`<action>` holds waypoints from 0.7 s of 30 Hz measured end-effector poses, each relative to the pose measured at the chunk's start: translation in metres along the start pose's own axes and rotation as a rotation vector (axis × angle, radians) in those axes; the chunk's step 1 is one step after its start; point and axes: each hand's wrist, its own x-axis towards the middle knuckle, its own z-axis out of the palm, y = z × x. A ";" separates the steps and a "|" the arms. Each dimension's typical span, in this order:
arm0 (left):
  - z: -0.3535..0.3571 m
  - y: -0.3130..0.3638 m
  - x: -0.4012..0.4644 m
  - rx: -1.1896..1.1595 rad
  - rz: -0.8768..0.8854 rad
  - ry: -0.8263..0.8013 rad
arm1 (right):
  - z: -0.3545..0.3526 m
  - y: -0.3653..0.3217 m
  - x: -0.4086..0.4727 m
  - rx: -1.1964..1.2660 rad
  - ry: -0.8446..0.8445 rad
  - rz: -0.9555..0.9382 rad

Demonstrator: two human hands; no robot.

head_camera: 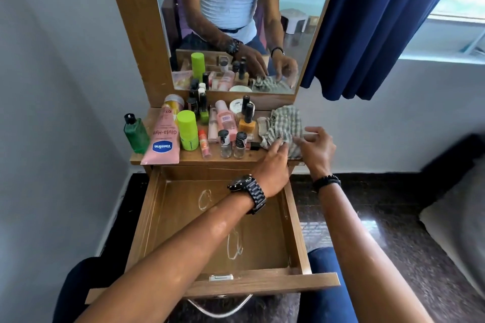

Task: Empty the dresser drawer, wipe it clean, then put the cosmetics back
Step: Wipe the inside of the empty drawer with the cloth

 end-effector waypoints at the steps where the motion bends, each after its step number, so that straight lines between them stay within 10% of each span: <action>1: 0.000 -0.001 -0.001 -0.006 0.002 -0.002 | -0.003 -0.001 0.000 0.032 -0.004 0.020; 11: 0.004 0.018 -0.030 -0.154 0.116 0.105 | -0.057 -0.010 -0.020 0.903 -0.291 0.419; 21: -0.016 -0.008 -0.091 -0.664 -0.155 0.192 | -0.086 -0.017 -0.116 0.899 -0.732 0.421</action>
